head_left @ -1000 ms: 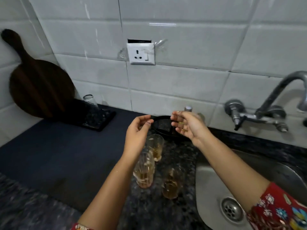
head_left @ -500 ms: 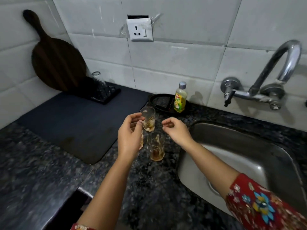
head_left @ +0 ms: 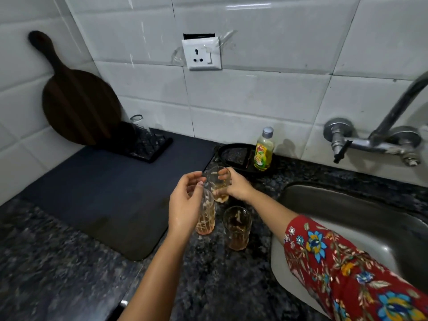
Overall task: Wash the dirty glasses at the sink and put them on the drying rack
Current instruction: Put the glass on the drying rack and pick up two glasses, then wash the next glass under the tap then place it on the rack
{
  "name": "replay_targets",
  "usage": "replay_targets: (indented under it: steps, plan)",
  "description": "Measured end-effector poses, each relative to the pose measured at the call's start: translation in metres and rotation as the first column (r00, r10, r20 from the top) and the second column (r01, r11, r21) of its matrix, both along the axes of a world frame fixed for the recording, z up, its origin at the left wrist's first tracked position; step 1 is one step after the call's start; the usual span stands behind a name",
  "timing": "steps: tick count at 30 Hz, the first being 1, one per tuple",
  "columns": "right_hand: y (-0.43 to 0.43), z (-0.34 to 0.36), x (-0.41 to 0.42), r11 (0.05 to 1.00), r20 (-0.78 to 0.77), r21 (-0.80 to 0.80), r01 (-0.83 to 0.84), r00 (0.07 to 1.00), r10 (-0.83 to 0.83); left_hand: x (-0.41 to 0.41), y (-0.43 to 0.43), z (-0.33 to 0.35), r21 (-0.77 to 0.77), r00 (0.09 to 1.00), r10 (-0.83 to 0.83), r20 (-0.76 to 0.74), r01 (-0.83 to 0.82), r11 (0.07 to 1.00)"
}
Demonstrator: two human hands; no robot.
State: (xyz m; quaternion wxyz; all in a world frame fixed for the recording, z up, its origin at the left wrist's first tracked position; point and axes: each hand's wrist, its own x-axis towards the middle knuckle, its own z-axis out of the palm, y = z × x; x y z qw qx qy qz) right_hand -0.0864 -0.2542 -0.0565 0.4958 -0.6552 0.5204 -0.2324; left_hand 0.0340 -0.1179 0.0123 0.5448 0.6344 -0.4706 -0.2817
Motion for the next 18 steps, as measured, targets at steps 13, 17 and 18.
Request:
replay_targets:
  steps: [13,17,18]
  plan:
    - [0.066,0.045,-0.160,0.893,0.453,0.077,0.442,0.783,-0.427,-0.102,-0.047,0.018,-0.067,0.946,-0.317,-0.067,0.312,0.948]
    - [0.090,0.051,-0.214,0.857,0.416,0.042,0.514,0.771,-0.483,-0.165,-0.075,0.010,0.024,0.914,-0.404,-0.045,0.406,0.914]
    - [0.095,0.050,-0.225,0.844,0.400,0.029,0.535,0.768,-0.500,-0.179,-0.083,0.006,0.056,0.909,-0.417,-0.009,0.417,0.907]
